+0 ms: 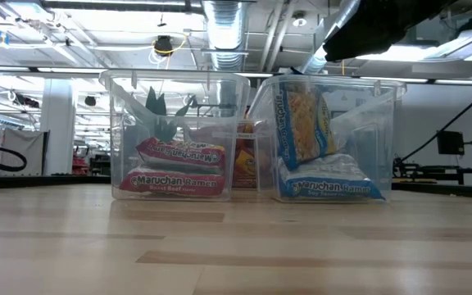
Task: Sort Maruchan noodles
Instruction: Put the red noodle pack into the bottom left transparent bin
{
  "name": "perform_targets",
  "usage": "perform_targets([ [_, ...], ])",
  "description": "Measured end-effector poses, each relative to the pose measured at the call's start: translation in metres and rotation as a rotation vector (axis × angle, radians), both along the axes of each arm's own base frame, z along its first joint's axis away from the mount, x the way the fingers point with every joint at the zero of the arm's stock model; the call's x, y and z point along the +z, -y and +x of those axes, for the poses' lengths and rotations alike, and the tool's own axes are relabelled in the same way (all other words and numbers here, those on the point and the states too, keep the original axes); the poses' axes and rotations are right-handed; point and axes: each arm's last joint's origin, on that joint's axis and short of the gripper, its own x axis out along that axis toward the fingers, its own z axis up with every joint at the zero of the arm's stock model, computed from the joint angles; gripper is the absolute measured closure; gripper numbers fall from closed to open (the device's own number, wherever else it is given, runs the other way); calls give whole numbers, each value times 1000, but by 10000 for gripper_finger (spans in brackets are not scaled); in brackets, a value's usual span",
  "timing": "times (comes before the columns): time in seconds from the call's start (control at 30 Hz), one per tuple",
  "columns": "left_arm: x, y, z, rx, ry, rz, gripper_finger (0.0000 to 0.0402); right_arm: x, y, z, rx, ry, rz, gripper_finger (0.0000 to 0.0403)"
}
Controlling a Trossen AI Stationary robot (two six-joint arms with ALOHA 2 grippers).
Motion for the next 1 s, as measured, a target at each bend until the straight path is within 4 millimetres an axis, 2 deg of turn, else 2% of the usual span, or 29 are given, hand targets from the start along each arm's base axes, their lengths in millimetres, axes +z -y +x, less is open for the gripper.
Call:
perform_targets([
  [0.13,-33,20,0,18,-253,-45,193,0,0,0,-2,1,0,155],
  [0.27,-57,29,6,-23,-433,-77,193,0,5,1,-21,2,1,155],
  [0.47,-78,32,20,-105,-444,-182,193,0,10,2,-48,1,2,155],
  [0.57,-86,28,15,-112,-519,-193,193,0,10,2,-47,0,2,155],
  [0.7,-88,15,5,-51,-619,-123,193,0,10,2,-43,-3,2,155],
  [0.8,-89,12,0,-38,-633,-145,193,0,10,2,-43,-4,2,155],
  [1.0,-111,14,-3,-52,-637,-236,193,0,10,2,-43,-4,2,155],
])
